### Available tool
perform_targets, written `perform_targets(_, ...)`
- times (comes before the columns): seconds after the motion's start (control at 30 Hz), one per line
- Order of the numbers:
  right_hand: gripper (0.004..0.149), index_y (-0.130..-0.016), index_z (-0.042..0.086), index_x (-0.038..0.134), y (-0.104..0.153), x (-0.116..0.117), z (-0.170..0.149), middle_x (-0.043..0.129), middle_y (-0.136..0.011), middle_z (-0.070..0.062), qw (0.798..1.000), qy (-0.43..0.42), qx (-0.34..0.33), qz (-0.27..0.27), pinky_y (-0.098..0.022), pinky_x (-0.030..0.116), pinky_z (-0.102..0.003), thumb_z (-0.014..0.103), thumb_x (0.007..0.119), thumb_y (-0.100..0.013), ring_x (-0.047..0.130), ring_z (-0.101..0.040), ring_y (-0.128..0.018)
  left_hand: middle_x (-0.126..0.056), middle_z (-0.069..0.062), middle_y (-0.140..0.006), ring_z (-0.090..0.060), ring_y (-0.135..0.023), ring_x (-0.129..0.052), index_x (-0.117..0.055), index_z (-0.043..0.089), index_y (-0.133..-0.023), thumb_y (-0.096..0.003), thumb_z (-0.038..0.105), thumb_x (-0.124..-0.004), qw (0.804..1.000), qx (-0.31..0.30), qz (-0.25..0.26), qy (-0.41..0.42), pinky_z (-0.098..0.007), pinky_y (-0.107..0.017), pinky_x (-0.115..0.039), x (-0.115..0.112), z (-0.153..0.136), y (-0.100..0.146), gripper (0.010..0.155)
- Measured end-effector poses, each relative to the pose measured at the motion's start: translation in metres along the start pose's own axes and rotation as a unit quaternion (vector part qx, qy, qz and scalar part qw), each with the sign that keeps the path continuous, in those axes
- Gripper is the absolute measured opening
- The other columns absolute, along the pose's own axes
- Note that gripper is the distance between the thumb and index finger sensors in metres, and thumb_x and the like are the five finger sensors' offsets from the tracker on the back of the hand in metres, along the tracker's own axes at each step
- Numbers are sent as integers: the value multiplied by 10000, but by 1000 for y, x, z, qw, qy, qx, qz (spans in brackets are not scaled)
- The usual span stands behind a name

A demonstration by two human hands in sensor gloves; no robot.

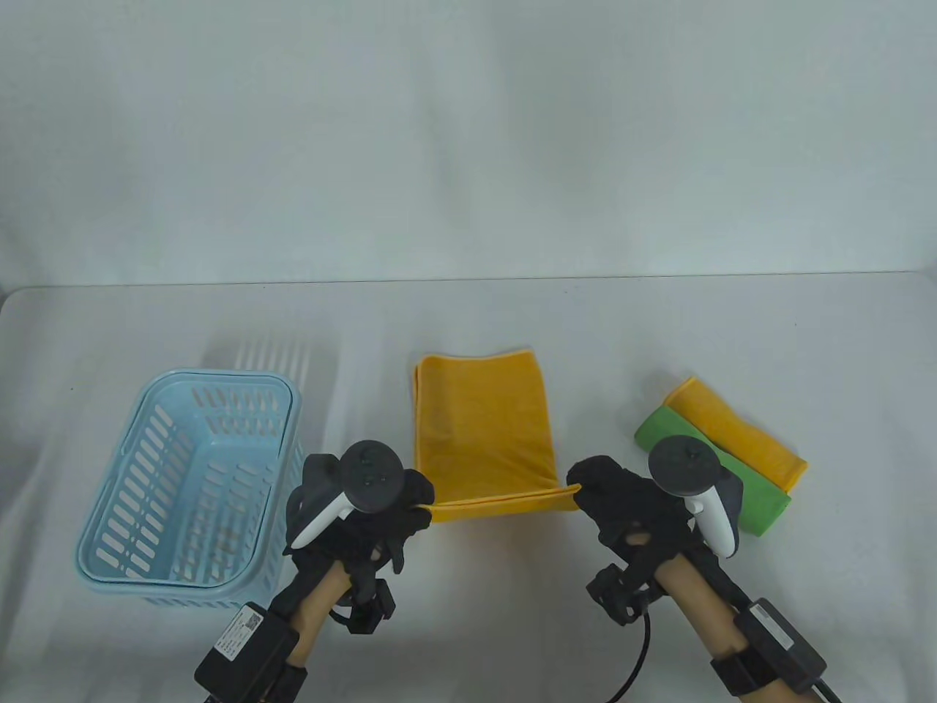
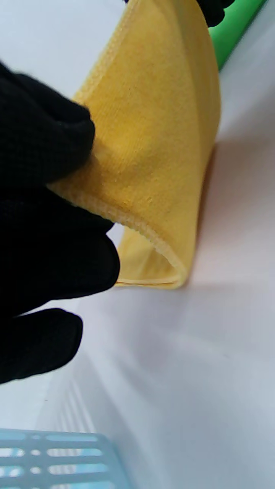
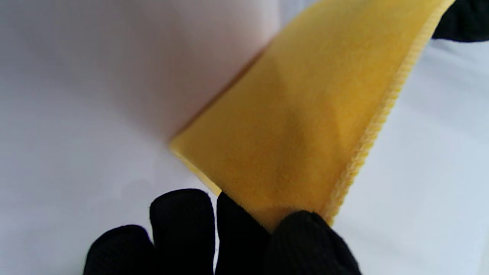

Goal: Roll square towel into towel roll

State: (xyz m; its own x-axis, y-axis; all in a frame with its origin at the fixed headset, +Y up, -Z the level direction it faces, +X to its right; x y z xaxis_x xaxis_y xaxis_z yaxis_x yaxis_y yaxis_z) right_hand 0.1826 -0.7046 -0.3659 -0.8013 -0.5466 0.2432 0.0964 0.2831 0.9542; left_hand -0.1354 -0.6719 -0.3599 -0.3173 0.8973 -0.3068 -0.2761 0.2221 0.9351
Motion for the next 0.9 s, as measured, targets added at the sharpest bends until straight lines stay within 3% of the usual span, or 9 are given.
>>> perform_targets(0.37,391,-754,345,775,1,35,-32,883,-808,7,992,66,36,98,-595,690,-555,296,810,-367,887,-319,-740,-913,68,-808,-225,-730,-970,-820,331,-801,-368,365,-846,995,-13,-99,-5,-529,-651,-733,-61,-11,0,435)
perform_targets(0.57,394,-748,324,792,-2,60,-46,869,-833,2,973,160,62,152,-608,675,-559,297,830,-357,865,-321,-765,-914,68,-805,-225,-728,-970,-823,330,-797,-364,362,-846,985,-13,-161,-52,-527,-648,-735,-91,-11,-6,434)
perform_targets(0.73,396,-741,303,806,0,66,-47,789,-882,-3,967,178,65,169,-630,640,-546,310,843,-347,794,-321,-785,-919,68,-799,-222,-721,-977,-824,329,-796,-362,361,-847,978,-15,-193,-80,-525,-646,-739,-103,-10,-6,436)
perform_targets(0.9,401,-756,316,778,-6,59,-55,827,-837,9,976,141,86,143,-598,675,-525,336,820,-357,835,-303,-729,-921,74,-787,-214,-707,-979,-811,331,-810,-372,375,-839,983,8,-174,-57,-518,-647,-739,-97,-16,-13,442)
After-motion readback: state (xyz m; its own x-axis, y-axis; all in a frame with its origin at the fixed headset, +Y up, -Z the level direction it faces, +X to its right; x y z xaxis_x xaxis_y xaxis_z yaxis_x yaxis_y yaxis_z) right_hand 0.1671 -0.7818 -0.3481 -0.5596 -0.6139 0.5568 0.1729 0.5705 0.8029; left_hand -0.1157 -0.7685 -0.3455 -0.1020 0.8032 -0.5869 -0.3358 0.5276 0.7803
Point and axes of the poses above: the tracker on the back of each hand, its own z axis roughly to the thumb side, its own y axis roughly from the fingertips to the wrist, x = y × z, the point moved 5 cm from there along -y, roughly from the wrist to the fingertips
